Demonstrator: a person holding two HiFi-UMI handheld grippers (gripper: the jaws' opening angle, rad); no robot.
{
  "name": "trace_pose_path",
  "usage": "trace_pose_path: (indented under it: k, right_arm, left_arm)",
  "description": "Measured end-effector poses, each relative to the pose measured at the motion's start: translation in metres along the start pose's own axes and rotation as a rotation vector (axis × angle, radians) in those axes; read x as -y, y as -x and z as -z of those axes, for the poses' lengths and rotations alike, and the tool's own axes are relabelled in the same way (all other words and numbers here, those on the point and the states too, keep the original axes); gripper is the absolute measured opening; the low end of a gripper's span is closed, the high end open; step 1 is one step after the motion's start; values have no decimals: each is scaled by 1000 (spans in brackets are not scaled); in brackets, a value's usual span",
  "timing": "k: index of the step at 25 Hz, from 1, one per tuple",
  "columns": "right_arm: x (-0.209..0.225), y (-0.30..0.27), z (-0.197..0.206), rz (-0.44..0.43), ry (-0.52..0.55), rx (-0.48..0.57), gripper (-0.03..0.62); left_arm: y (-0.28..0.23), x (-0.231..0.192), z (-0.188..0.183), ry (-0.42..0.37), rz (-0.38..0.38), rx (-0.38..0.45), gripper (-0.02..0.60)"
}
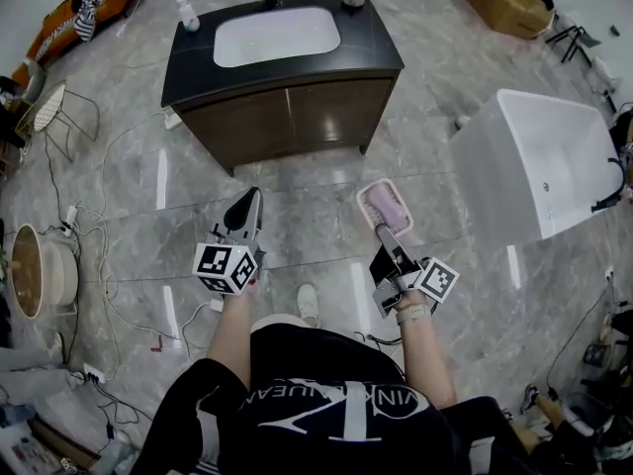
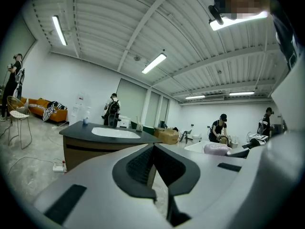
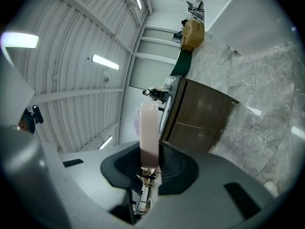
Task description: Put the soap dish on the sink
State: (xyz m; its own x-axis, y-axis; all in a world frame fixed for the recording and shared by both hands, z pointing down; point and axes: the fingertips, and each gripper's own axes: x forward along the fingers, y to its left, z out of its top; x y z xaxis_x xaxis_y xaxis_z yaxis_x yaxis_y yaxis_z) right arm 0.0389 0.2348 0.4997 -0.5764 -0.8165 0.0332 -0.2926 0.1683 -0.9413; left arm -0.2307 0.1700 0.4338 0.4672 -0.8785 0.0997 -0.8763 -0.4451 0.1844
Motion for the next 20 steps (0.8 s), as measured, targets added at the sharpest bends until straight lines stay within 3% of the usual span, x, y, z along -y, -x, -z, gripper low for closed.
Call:
trace_pose_path:
  k: [14, 20]
  right_arm:
    - [11, -62, -22, 33, 1, 22, 90]
    - [25, -82, -37, 45, -18, 18, 90]
  left_arm:
    - [-46, -28, 7, 20, 57, -32, 15]
    - [-60, -41, 7, 27, 42, -31, 15]
